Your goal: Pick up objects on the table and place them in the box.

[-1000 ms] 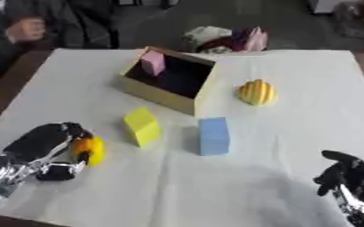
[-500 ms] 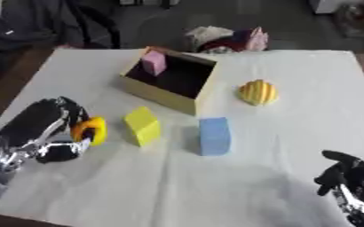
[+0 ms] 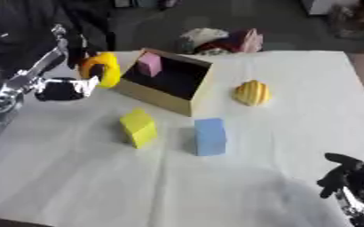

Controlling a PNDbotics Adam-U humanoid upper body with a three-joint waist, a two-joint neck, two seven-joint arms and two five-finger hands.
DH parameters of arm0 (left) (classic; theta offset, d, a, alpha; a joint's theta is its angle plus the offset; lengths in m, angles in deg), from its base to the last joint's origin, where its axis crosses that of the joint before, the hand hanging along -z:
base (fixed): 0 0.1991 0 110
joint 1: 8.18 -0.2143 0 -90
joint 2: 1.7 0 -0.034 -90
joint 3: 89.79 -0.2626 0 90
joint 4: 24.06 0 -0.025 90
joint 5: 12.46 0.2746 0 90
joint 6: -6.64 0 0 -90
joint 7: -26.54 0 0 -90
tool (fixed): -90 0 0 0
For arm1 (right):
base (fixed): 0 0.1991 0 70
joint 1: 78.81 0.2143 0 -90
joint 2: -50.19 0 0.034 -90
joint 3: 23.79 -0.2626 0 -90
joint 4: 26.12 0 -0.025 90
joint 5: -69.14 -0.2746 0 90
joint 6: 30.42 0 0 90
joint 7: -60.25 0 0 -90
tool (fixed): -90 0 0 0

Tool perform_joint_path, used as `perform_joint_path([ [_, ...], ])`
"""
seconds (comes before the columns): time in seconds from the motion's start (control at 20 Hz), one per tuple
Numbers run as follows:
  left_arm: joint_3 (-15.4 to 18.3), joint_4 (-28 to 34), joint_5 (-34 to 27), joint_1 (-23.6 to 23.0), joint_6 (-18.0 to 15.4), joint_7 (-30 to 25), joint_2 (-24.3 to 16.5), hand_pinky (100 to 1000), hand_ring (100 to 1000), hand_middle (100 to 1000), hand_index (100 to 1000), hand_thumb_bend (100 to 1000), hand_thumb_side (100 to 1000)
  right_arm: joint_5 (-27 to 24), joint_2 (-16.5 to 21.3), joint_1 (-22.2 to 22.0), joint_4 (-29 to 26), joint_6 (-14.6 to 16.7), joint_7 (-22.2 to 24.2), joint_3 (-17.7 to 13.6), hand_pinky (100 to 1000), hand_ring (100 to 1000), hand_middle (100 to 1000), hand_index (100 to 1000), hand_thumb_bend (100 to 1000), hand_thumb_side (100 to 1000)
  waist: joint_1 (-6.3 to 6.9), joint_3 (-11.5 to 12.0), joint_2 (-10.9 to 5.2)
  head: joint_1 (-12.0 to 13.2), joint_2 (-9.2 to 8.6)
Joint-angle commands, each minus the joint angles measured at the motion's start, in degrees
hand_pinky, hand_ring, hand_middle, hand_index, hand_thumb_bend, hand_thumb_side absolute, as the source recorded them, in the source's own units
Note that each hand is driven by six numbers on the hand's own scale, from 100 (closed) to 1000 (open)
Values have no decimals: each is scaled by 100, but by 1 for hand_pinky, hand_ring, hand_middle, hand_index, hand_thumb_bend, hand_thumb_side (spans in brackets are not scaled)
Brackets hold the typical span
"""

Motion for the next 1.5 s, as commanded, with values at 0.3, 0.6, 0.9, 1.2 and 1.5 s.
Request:
perform_joint_path([
  [0.3,-332,-2617,40,1405,-420,413,358,599,369,365,560,100,244,-57,66,27,-34,11,65,72,682,459,500,827,100,436,-55,-114,-71,147,-19],
  [0.6,-370,-3646,388,1871,-816,612,727,611,385,381,575,100,245,-90,19,57,-43,3,93,95,682,459,500,827,100,440,-90,-198,-41,210,-55],
  [0.9,-460,-3728,537,1956,-895,602,853,639,422,421,612,100,246,-98,10,64,-46,-1,113,109,682,459,500,827,100,440,-87,-224,-39,234,-52],
  [1.2,-540,-3681,800,1929,-904,171,827,780,702,708,846,100,265,-93,9,66,-45,1,113,106,682,459,501,827,100,438,-82,-227,-41,231,-51],
  [1.5,-470,-3287,728,1834,-1007,-359,669,851,796,819,906,100,255,-82,14,60,-44,3,103,92,683,459,501,827,100,437,-70,-210,-41,193,-47],
])
